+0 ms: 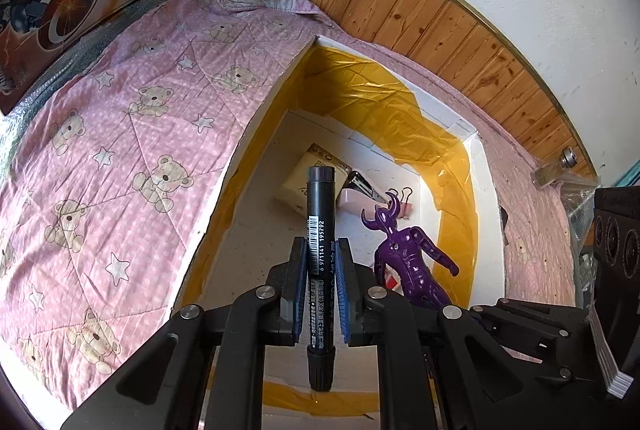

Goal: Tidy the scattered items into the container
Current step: 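Open both tools to drop the marker and purple figure into the box, then withdraw both open tools from the box toward the gold speaker and glasses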

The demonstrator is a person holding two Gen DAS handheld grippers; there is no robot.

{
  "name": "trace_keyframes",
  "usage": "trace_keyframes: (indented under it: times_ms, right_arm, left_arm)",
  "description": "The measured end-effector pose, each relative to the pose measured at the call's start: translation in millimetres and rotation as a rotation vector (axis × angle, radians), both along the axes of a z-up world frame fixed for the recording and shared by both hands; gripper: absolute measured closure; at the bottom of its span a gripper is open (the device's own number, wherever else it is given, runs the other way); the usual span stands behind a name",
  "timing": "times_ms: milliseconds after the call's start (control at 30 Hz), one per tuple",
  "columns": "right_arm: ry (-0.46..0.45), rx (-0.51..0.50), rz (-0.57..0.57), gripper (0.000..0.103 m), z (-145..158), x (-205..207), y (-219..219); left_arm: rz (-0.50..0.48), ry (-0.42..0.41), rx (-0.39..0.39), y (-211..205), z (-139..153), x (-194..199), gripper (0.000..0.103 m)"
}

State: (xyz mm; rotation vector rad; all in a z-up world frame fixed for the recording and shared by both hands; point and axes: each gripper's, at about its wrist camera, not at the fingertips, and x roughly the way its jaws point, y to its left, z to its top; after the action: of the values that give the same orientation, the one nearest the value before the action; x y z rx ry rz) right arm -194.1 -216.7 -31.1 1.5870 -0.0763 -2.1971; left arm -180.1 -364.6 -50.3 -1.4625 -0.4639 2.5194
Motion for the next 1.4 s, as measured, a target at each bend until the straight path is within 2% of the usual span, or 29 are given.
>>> trace_keyframes:
  times_ms: [100, 200, 400, 533, 700, 767, 867, 1200, 1400]
  right_arm:
    - [-0.027, -0.001, -0.008, 0.087, -7, -6, -1]
    - [-0.033, 0.003, -0.022, 0.080, -11, -9, -1]
    - [-0.053, -0.010, -0.042, 0.078, -15, -7, 5]
    - [-0.045, -0.032, -0.046, 0.076, -8, -3, 9]
    - [-0.034, -0.071, -0.016, 0.074, 3, 8, 7]
    - [-0.021, -0.088, -0.003, 0.072, 9, 15, 7]
    - [0.013, -0.090, 0.000, 0.071, 19, 26, 10]
    - [0.130, -0.137, -0.008, 0.071, 49, 80, 37]
    - [0.158, -0.185, -0.037, 0.071, 58, 102, 59]
  left_arm:
    - [0.007, -0.022, 0.004, -4, -6, -3, 0.087]
    - [0.008, -0.029, 0.001, -6, -8, -4, 0.079]
    - [0.008, -0.026, 0.026, -9, -8, -3, 0.078]
    - [0.025, -0.025, 0.047, -12, -5, 0, 0.078]
    - [0.026, -0.020, 0.054, -10, 0, 6, 0.072]
    - [0.027, -0.019, 0.062, -9, 2, 11, 0.063]
    - [0.042, -0.009, 0.063, -10, 7, 24, 0.059]
    - [0.039, 0.052, 0.007, 3, 37, 66, 0.059]
    - [0.004, 0.118, -0.093, 28, 59, 93, 0.058]
